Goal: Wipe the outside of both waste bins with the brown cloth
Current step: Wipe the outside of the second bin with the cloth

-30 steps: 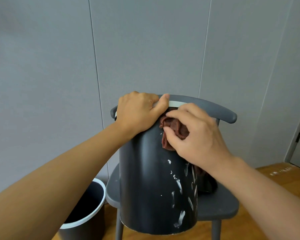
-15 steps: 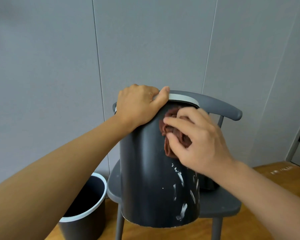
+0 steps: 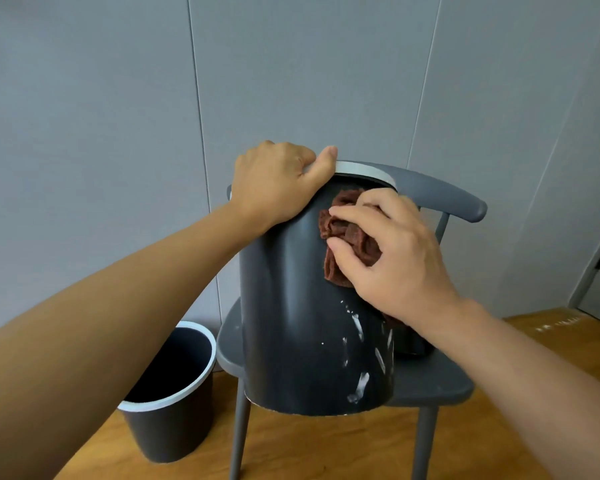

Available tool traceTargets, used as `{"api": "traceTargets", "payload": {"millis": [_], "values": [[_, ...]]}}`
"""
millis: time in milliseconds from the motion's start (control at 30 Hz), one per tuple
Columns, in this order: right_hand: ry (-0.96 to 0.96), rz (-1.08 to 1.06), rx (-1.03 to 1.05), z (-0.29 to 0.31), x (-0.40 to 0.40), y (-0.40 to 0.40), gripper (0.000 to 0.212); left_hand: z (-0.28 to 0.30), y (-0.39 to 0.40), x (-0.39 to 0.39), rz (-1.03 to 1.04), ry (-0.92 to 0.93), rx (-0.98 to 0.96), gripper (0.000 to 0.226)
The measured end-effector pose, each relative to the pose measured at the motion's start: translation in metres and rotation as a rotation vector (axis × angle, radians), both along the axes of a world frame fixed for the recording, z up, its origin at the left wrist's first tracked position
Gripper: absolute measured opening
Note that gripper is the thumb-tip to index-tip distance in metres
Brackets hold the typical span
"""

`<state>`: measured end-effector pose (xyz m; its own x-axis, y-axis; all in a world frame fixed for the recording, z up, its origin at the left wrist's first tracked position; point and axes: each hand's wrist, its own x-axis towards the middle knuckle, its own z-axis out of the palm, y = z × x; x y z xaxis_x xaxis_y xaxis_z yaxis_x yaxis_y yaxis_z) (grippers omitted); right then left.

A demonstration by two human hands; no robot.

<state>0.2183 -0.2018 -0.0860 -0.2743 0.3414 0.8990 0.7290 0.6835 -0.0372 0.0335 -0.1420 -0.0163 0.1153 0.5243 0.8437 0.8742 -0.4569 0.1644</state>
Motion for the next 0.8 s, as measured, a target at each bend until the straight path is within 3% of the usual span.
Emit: {"api": "traceTargets", "payload": {"millis": [267, 467, 567, 800], "values": [[-0.313, 0.184, -0.037, -0.069, 0.013, -0.054, 0.022, -0.001, 0.006, -0.007, 0.030, -0.043, -0.041, 0.059], [0.006, 0.004, -0.034, -0.008, 0.002, -0.005, 0.028, 0.000, 0.006, -0.006, 0.034, -0.029, -0.041, 0.061], [0.019, -0.031, -0.033, -0.012, -0.006, -0.003, 0.032, 0.000, 0.009, -0.010, 0.041, -0.039, -0.051, 0.062], [-0.423, 0.179, -0.064, -0.068, 0.008, -0.059, 0.022, -0.001, 0.010, -0.014, 0.057, -0.074, -0.071, 0.058]]}}
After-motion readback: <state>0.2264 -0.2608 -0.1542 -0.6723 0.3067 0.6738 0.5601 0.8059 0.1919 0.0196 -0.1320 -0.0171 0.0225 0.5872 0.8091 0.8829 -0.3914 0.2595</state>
